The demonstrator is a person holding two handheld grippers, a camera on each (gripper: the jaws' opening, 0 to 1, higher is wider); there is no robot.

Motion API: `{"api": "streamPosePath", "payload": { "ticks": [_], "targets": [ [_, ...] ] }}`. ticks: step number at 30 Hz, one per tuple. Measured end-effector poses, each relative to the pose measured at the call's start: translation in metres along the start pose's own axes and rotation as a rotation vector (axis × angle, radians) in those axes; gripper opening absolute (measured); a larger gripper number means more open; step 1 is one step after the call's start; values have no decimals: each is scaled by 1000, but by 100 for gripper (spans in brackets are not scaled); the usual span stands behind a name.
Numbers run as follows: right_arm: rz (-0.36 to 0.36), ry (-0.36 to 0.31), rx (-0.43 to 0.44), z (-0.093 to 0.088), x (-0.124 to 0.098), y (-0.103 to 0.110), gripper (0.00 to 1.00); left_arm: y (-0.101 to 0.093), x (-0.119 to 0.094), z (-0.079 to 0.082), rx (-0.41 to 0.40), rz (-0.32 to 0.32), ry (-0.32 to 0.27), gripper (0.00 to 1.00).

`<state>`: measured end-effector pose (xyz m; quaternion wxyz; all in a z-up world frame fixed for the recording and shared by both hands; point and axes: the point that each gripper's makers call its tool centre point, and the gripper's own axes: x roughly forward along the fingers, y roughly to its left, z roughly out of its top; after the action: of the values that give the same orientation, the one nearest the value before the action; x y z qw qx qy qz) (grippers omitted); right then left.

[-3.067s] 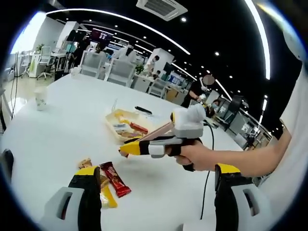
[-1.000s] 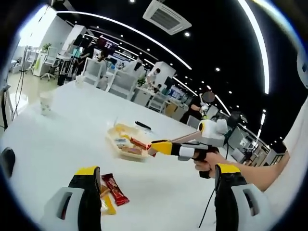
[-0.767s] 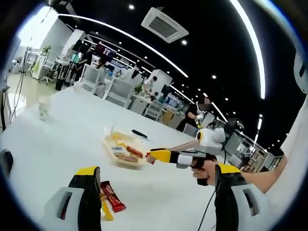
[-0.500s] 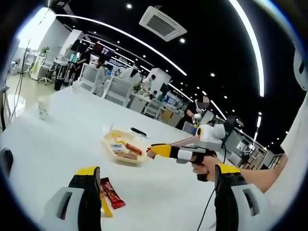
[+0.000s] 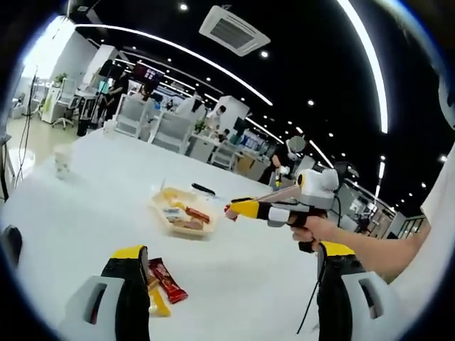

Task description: Place the target food into the container with the food tongs after gripping and lifting it, then release it inside without dropping or visibly crushing the food.

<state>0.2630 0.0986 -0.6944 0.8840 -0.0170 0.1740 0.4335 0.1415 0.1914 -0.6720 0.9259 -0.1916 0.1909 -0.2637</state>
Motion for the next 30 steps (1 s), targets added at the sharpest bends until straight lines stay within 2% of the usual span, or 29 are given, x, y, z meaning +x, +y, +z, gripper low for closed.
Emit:
{"api": "streamPosePath", "payload": {
  "ticks": [2, 3, 6, 11, 19, 30],
  "targets": [
    [-4, 4, 18, -6, -5, 1, 20, 1, -1, 0, 14, -1, 2, 99],
    [-24, 3, 88, -18, -11, -1, 20, 5, -4, -1, 5, -2, 6, 99],
    [-33, -12, 135, -16, -15, 0, 20, 5, -5, 1, 6, -2, 0, 99],
    [-45, -24, 148, -10, -25, 0, 20, 3, -6, 1, 7, -5, -14, 99],
    [-62, -17, 169, -16, -33, -9, 20, -2, -8, -7, -17, -1, -28, 99],
    [-59, -42, 134, 4, -32, -17, 20, 1, -9, -6, -25, 29, -47, 99]
  ]
}}
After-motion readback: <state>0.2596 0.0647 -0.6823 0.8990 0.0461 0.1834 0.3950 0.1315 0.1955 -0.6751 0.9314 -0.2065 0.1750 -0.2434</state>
